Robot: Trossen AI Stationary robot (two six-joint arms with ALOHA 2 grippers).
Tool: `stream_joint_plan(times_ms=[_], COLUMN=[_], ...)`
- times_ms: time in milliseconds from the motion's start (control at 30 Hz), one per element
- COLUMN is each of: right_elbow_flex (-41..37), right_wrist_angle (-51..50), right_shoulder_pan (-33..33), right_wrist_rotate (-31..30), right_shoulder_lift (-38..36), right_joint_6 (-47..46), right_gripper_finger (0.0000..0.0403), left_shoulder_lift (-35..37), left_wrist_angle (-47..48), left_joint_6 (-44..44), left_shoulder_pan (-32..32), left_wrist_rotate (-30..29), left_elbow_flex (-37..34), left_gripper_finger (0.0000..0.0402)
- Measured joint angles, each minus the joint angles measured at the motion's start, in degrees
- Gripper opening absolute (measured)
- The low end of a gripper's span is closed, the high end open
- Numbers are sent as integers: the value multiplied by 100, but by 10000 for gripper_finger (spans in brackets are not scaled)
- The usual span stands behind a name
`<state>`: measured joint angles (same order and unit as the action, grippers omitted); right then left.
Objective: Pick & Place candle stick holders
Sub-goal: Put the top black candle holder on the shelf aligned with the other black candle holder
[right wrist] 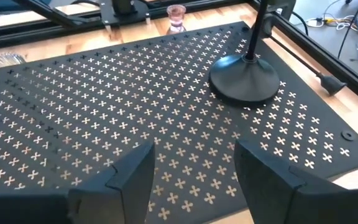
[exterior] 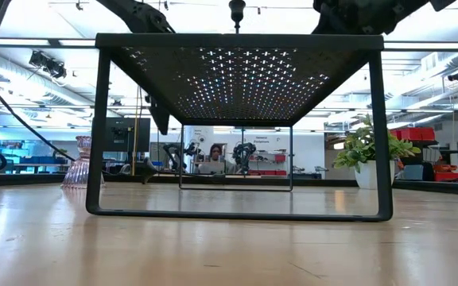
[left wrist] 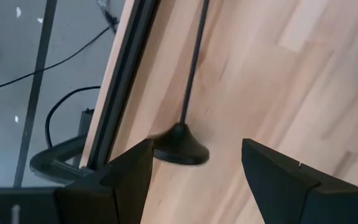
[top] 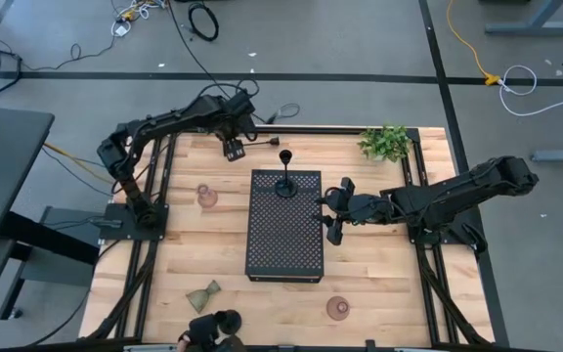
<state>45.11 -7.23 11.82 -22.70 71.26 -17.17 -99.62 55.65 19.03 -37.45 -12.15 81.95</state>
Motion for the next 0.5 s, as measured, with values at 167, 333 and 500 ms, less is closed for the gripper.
stream_joint_plan(times_ms=[167,333,500], right_elbow_flex=[-35,-35,-35], right_wrist_angle=[145,176,174], right_shoulder_pan=[-42,-53,-53], right_wrist_rotate=[0,6,14], right_shoulder_lift=[0,0,0], right_joint_6=[61,70,68], right_gripper_finger=[220,220,220], left_shoulder_lift=[201,346,386], left_wrist_angle=[71,211,682], left_joint_6=[-40,-364,-659], left_shoulder_pan=[11,7,34], left_wrist_rotate=[229,375,504], left_elbow_flex=[0,0,0], left_gripper_finger=[247,247,247])
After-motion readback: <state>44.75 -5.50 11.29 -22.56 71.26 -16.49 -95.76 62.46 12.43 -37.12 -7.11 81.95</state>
